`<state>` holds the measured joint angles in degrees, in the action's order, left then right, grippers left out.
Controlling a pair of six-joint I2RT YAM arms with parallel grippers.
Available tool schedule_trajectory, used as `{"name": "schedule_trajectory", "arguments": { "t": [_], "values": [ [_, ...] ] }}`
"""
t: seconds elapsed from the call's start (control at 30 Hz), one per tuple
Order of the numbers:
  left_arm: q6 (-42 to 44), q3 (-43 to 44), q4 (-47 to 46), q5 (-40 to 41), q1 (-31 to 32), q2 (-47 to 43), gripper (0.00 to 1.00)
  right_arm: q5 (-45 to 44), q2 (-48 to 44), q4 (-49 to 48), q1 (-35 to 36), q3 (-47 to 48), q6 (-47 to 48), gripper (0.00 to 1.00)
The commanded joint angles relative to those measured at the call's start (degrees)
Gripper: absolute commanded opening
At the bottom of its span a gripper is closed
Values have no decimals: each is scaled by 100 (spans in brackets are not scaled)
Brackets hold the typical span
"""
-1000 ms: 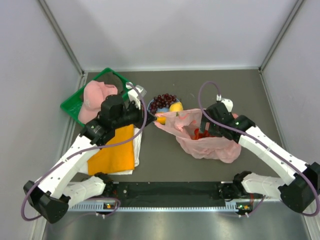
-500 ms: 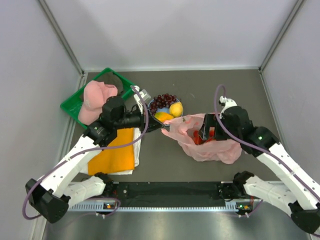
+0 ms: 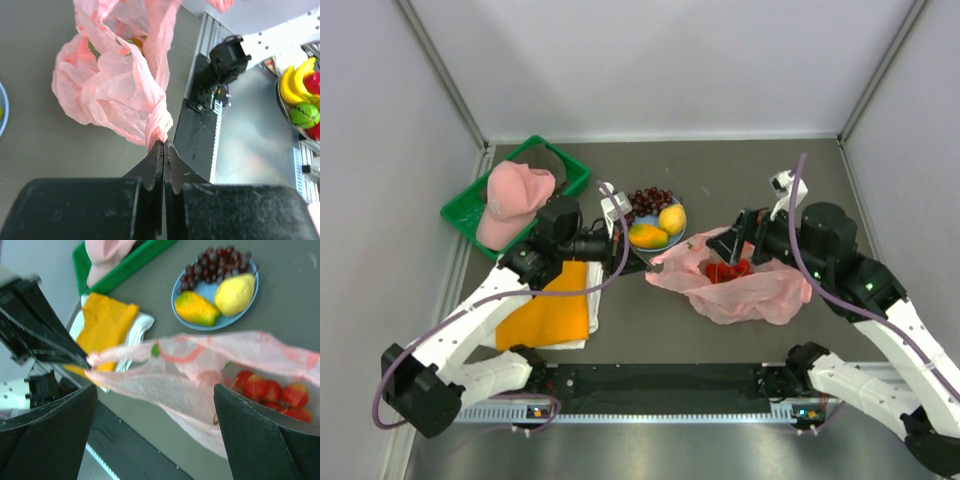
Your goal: Place the fruits into the plastic bag
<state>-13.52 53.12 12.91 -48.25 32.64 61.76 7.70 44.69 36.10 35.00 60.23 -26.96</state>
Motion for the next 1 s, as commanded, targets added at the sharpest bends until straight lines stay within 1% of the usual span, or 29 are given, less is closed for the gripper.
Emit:
{"name": "schedule_trajectory", "arguments": {
  "t": [0.0,0.17,0.37,0.4,0.43,0.53,0.6,0.63,0.67,0.7,0.73,0.77,0.8,0.83,0.97],
  "values": [
    [411,-179,-43,-536,-12,-374,0,-480,408,-455,-46,586,164,99],
    [473,-302,-60,-607,-21,-752,0,-647,1331,-401,-46,1087,261,99],
    [692,-312,168,-422,-21,-806,0,-753,2068,-876,76,1061,235,99],
    [701,-311,212,-457,-30,-814,0,-753,2192,-920,94,1070,244,99],
    [701,-329,177,-692,-30,-832,0,-970,2289,-981,112,1114,253,99],
    [500,-399,-112,-958,-30,-998,0,-1052,2702,-1139,173,1271,253,99],
    [534,-443,-78,-749,-39,-1034,0,-1052,2983,-1254,235,1351,235,99],
    [656,-426,114,-582,-39,-1008,0,-1060,3098,-1272,261,1456,235,99],
    [701,-408,255,-137,-39,-973,0,-1078,3203,-1263,296,1535,261,99],
    [736,-391,378,120,-47,-912,0,-1139,3309,-1246,375,1614,279,99],
    [745,-373,484,427,-48,-807,0,-1348,3553,-1185,445,1798,305,99],
    [745,-373,641,909,-56,-762,0,-1481,3669,-1106,498,1930,401,99],
    [737,-382,704,1131,-56,-709,0,-1613,3809,-861,638,2062,454,99],
    [719,-382,765,1264,-65,-648,0,-1945,4019,-746,709,2316,498,99],
    [728,-513,836,1458,-74,-682,0,-2396,4451,-455,903,2687,604,99]
  ]
}}
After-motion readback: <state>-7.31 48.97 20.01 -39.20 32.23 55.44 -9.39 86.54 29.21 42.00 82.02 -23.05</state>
